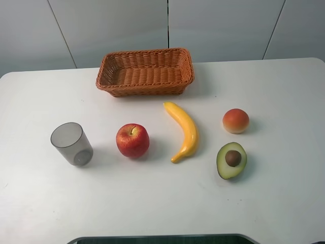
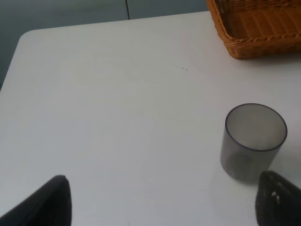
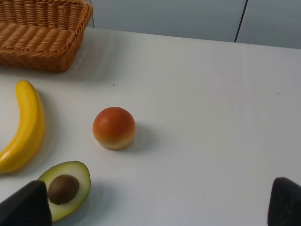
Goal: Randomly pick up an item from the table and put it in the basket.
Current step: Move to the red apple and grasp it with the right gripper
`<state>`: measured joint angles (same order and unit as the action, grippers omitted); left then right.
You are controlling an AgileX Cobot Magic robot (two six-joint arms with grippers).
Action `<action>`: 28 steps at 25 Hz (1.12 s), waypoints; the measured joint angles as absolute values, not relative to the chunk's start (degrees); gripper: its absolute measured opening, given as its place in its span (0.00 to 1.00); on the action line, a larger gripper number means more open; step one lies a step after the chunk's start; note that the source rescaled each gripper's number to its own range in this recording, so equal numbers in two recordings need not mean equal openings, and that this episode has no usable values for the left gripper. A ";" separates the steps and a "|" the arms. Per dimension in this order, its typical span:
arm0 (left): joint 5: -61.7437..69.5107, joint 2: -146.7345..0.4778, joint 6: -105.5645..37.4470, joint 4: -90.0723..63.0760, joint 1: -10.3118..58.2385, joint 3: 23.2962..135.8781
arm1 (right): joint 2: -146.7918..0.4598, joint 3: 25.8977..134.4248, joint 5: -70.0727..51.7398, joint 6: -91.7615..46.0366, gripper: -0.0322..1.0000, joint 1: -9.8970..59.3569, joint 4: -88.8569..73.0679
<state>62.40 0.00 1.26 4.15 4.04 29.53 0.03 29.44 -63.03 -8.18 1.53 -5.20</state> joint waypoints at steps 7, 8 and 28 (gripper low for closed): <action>62.40 0.00 0.95 4.15 4.04 29.53 | 0.03 29.44 -63.03 -8.18 1.00 1.53 -5.20; 62.40 0.00 1.00 4.15 4.04 29.53 | 0.03 29.44 -63.03 -8.18 1.00 1.53 -5.20; 62.40 0.00 1.10 4.15 4.04 29.53 | 0.03 29.44 -63.24 -8.07 1.00 1.53 -6.99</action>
<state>62.40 0.00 1.10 4.15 4.04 29.53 0.03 29.44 -63.24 -8.07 1.53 -6.99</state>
